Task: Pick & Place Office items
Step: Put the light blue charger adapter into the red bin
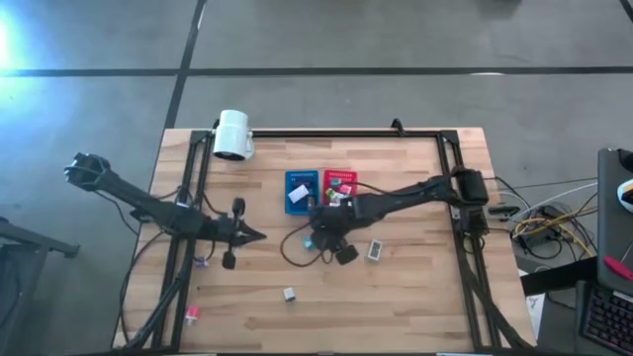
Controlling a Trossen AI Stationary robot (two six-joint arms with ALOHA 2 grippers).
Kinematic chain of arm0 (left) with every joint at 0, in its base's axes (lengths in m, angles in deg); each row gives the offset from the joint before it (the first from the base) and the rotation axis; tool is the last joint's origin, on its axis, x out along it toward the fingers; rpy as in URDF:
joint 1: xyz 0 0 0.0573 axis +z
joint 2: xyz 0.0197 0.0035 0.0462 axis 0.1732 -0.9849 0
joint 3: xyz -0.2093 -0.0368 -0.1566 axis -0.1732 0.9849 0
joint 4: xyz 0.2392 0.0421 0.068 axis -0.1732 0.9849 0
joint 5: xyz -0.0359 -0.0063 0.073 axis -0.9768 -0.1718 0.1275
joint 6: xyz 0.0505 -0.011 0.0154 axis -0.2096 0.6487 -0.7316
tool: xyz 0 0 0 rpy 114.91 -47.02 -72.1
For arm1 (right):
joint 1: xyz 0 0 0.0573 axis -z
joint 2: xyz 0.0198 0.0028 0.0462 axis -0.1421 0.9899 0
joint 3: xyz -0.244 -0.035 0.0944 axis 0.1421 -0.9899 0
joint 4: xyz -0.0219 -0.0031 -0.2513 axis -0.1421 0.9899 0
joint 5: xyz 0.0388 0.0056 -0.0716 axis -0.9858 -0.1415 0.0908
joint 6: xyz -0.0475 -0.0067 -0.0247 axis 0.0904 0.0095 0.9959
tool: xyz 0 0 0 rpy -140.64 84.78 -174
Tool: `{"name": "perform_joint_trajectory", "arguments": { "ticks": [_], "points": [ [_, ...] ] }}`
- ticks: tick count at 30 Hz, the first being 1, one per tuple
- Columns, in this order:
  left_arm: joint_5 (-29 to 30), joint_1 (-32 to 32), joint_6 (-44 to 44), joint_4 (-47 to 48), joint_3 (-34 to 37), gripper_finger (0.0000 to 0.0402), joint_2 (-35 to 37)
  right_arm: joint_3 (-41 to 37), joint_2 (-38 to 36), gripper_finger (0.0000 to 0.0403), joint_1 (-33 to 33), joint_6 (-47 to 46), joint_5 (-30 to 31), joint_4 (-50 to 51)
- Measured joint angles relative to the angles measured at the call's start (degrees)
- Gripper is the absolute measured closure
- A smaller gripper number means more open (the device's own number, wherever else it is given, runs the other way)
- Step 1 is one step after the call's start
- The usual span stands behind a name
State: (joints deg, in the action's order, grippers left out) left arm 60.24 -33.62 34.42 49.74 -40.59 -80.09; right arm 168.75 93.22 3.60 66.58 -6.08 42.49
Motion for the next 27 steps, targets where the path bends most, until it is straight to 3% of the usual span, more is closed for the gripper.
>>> {"name": "perform_joint_trajectory", "arguments": {
  "ticks": [2, 7, 14, 22, 27],
  "points": [
    [0.47, 0.09, -1.16, -6.7, 4.77, 0.0399, -0.01, 3.11, 1.66, 0.02, 0.03, 0.57, 0.83, 0.63],
    [0.27, 0.11, -1.14, -4.55, 5.03, 0.0397, -0.11, 8.42, 6.4, 0.0152, 0.07, 6.22, 3.06, 2.22],
    [0.06, 0.22, -0.52, -4.54, 5.0, 0.0399, 0.47, 14.59, 13.34, 0.0136, 0.26, 6.76, 1.87, 8.24],
    [-0.14, 0.22, 1.04, -4.86, 4.95, 0.0396, 0.76, 16.56, 15.74, 0.0192, 0.57, 5.79, 0.57, 9.29],
    [-0.14, 0.22, 1.04, -4.92, 4.93, 0.0397, 0.87, 16.1, 14.97, 0.0266, 0.56, 5.09, 0.07, 9.9]
  ]
}}
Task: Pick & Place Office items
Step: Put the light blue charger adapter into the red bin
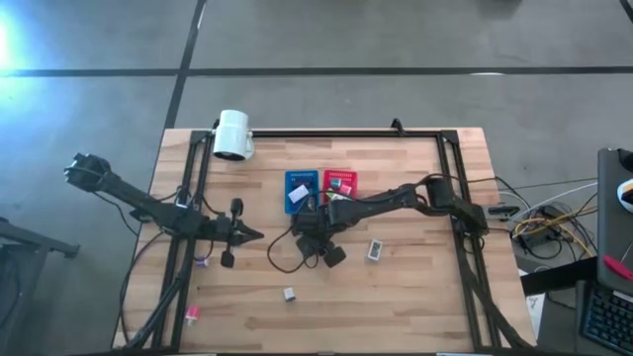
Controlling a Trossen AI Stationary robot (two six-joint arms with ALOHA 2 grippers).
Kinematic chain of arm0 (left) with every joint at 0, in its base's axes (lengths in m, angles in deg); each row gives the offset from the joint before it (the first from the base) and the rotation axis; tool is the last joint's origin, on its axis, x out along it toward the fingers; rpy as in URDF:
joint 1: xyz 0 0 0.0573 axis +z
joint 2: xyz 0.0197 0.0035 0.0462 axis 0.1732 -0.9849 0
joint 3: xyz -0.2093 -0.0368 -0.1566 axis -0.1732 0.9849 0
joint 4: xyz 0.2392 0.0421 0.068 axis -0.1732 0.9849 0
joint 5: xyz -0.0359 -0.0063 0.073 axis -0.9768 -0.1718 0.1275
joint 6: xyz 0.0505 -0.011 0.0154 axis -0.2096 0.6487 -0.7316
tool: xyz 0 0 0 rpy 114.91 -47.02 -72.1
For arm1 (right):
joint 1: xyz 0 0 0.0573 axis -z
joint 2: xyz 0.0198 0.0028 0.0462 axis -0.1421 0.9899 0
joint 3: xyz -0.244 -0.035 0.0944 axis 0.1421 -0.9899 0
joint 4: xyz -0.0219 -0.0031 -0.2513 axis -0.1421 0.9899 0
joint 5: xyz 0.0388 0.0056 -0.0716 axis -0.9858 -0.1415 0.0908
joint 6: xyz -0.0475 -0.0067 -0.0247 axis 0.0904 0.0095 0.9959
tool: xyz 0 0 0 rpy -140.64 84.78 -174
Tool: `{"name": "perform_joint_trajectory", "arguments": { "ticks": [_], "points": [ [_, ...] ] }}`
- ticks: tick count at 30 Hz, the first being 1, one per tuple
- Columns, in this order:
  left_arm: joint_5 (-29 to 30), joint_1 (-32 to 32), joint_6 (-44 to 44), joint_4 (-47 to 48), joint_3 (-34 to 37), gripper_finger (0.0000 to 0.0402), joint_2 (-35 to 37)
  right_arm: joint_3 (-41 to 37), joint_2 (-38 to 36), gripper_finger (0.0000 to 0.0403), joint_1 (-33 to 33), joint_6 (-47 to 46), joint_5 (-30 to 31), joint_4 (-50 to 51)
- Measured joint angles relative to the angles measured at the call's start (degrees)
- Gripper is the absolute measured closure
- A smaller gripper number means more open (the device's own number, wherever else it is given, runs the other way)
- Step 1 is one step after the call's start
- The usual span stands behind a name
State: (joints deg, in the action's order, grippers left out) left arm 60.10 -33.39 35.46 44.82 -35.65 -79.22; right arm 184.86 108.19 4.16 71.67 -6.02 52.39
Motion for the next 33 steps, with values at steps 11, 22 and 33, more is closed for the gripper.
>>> {"name": "perform_joint_trajectory", "arguments": {
  "ticks": [11, 22, 33],
  "points": [
    [0.02, 0.02, 0.29, 0.0, 0.0, 0.0388, 0.0, -13.54, -15.97, 0.0267, 2.31, -4.65, -5.89, -8.8],
    [0.29, 0.04, 1.12, -0.43, -0.75, 0.0394, 0.0, -39.7, -37.48, 0.0267, 18.24, -12.1, 3.96, -18.62],
    [4.09, 0.15, 3.31, 10.22, -8.6, 0.0395, 0.0, -41.04, -35.2, 0.0191, 19.17, -14.43, -1.56, -27.64]
  ]
}}
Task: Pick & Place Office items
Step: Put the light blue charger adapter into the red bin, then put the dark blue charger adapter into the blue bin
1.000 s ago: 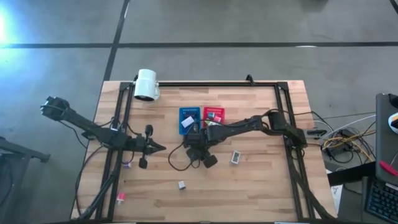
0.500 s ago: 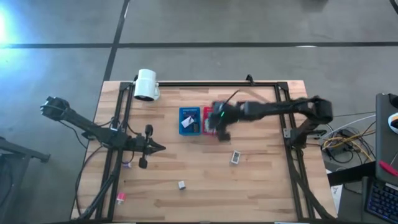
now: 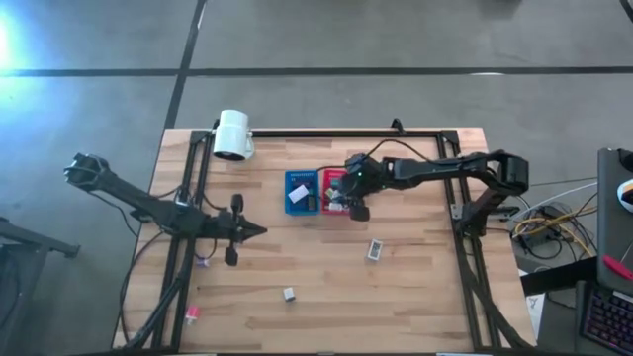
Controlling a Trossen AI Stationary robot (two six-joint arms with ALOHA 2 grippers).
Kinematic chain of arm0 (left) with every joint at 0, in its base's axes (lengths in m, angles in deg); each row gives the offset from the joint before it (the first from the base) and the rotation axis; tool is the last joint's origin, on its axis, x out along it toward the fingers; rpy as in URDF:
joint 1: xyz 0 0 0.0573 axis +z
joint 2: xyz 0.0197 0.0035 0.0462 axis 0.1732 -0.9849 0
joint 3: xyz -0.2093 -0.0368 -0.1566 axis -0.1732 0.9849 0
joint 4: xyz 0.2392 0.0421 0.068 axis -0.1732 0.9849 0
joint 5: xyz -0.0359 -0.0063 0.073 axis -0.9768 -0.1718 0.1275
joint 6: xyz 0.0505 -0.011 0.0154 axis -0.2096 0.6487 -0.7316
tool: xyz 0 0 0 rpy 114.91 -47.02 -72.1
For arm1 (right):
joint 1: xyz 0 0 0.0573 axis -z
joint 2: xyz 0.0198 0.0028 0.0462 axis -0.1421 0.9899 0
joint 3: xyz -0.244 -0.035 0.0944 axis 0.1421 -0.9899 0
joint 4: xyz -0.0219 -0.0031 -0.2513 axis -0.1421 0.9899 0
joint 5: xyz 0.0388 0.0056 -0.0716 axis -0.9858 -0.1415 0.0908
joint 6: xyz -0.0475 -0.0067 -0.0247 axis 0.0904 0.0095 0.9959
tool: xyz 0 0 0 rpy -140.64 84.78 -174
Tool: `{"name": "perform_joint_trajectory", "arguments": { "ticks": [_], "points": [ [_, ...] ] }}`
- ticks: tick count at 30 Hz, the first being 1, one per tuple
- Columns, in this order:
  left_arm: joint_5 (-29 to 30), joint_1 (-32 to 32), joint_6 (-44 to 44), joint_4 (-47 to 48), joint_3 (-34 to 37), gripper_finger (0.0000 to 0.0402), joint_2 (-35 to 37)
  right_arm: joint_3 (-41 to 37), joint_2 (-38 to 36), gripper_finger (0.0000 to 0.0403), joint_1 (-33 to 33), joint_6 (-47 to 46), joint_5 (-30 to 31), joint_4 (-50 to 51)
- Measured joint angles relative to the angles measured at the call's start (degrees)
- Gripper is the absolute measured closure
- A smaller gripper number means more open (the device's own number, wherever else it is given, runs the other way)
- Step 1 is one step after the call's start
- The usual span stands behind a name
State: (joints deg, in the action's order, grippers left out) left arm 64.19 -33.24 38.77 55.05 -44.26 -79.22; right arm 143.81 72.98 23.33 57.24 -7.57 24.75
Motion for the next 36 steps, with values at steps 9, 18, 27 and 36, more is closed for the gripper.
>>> {"name": "perform_joint_trajectory", "arguments": {
  "ticks": [9, 18, 27, 36],
  "points": [
    [4.88, -0.18, 26.27, 54.77, -28.34, 0.0356, -3.37, -1.12, -5.92, 0.0046, -0.11, -6.84, 0.02, -2.43],
    [-10.52, -2.96, 49.48, 96.76, -45.43, 0.028, -18.72, -16.12, -19.98, 0.0071, -1.53, -12.15, 2.05, -14.06],
    [-21.12, -15.28, 59.97, 94.62, -40.56, 0.0142, -24.48, -30.42, -33.99, 0.0104, -1.47, -13.8, 3.77, -25.54],
    [-29.45, -17.9, 65.53, 91.51, -31.74, 0.0096, -27.21, -32.65, -40.08, 0.0132, -1.49, -12.63, 3.89, -25.62]
  ]
}}
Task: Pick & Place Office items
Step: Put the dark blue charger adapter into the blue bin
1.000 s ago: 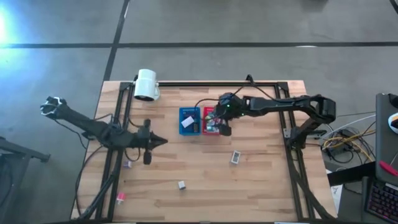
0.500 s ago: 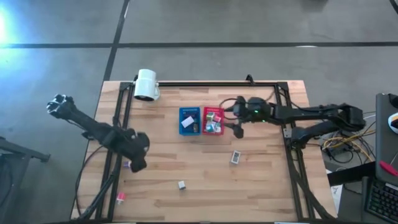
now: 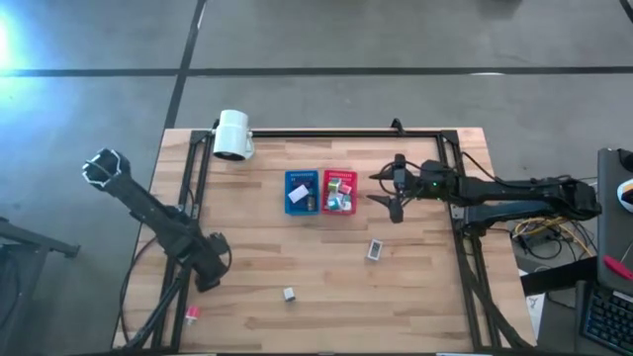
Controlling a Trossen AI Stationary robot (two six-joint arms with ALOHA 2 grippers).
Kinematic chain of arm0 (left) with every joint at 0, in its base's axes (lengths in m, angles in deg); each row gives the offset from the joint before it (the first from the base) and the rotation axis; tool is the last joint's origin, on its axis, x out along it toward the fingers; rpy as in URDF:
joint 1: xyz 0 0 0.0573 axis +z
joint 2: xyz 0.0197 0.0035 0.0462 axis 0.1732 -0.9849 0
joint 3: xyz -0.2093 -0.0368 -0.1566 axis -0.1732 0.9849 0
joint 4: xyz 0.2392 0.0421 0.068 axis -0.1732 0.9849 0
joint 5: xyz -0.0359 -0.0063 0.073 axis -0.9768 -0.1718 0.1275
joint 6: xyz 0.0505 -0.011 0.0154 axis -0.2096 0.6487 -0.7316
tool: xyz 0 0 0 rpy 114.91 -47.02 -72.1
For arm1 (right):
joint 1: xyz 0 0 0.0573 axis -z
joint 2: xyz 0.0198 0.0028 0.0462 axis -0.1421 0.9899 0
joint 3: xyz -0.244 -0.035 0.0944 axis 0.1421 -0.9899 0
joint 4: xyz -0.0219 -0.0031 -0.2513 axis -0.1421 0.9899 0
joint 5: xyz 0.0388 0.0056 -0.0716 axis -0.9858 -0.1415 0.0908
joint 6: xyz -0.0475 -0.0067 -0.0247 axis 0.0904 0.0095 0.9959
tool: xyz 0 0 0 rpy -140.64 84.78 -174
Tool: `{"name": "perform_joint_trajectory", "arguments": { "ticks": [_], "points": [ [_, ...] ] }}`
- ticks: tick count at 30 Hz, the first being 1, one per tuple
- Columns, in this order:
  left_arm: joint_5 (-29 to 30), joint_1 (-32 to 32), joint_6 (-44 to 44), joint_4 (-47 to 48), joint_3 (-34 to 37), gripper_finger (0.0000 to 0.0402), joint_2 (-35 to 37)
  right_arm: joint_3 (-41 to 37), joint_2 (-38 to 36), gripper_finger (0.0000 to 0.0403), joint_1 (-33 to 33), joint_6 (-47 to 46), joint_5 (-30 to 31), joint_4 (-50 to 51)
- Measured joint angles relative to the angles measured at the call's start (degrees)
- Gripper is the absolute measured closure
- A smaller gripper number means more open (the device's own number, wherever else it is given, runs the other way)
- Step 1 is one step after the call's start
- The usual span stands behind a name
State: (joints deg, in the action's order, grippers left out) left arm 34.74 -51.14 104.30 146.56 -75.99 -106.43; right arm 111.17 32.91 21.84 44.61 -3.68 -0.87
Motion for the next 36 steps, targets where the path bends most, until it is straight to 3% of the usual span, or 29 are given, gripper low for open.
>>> {"name": "perform_joint_trajectory", "arguments": {
  "ticks": [10, 19, 23, 28, 29, 32, 36],
  "points": [
    [-6.12, 0.62, -3.26, -7.46, 9.56, 0.0102, 0.37, 0.61, 1.01, 0.0151, -0.02, 1.39, 0.91, -0.07],
    [-6.41, 1.01, -1.02, -15.27, 15.97, 0.0123, 0.41, 0.61, 1.04, 0.0156, -0.01, 1.39, 1.07, 0.02],
    [-4.77, 1.14, -0.69, -15.22, 16.34, 0.0165, 0.52, 0.61, 1.02, 0.016, -0.02, 1.6, 1.05, 0.08],
    [-3.71, 1.44, -0.95, -15.16, 16.0, 0.0271, 0.47, 0.61, 1.05, 0.016, -0.02, 1.58, 1.05, 0.1],
    [-3.41, 1.44, -1.11, -15.13, 15.85, 0.0274, 0.45, 0.61, 1.05, 0.0159, -0.02, 1.58, 1.03, 0.1],
    [-0.48, 1.36, -2.6, -14.83, 14.27, 0.0274, 0.22, 0.61, 1.06, 0.016, -0.02, 1.54, 1.03, 0.12],
    [12.92, 2.29, -5.79, -14.55, 8.36, 0.0274, 0.56, 0.61, 1.07, 0.0164, -0.02, 1.39, 0.98, 0.21]
  ]
}}
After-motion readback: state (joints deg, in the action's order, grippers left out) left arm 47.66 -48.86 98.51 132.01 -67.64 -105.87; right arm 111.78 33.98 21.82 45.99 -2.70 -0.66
